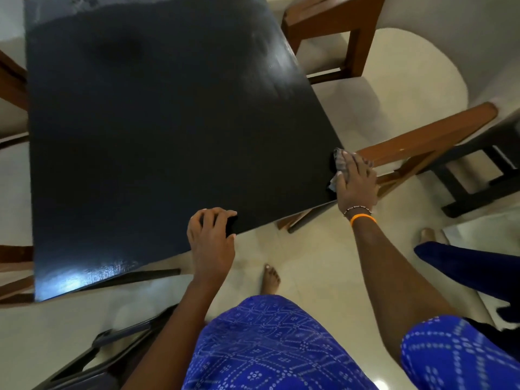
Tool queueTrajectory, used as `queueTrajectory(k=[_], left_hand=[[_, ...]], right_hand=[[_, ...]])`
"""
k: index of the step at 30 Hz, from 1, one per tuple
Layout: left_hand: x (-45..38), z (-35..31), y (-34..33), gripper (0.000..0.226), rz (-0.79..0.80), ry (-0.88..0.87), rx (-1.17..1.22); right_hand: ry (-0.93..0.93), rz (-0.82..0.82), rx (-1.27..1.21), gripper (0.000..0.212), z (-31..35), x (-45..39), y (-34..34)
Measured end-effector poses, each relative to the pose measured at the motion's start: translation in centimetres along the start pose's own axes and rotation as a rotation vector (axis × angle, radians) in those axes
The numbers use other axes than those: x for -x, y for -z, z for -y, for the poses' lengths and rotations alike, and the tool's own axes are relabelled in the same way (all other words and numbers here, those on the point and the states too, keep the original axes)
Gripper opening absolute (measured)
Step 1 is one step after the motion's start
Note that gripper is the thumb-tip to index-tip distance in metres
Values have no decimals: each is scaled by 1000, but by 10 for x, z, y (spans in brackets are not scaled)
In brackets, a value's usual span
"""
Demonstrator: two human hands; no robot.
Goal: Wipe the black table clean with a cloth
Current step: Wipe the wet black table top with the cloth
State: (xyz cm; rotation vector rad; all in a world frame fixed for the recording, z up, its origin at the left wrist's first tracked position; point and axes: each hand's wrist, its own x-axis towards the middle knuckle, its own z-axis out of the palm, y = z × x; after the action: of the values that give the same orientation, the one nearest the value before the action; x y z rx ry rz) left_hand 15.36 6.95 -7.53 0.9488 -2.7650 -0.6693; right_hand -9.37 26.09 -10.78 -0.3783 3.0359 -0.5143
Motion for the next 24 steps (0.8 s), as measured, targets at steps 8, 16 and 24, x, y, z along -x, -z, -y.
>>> queueTrajectory(k=[8, 16, 24], left_hand=[[9, -2, -1, 50, 18, -3, 26], [27, 51, 27, 46, -54, 96, 60], [53, 113, 60, 44, -189, 179, 99]], right_hand=[[-727, -327, -533, 58, 45, 16, -17], [-952, -294, -751, 69, 117, 54, -32], [-882, -122, -686, 68, 213, 141, -56]])
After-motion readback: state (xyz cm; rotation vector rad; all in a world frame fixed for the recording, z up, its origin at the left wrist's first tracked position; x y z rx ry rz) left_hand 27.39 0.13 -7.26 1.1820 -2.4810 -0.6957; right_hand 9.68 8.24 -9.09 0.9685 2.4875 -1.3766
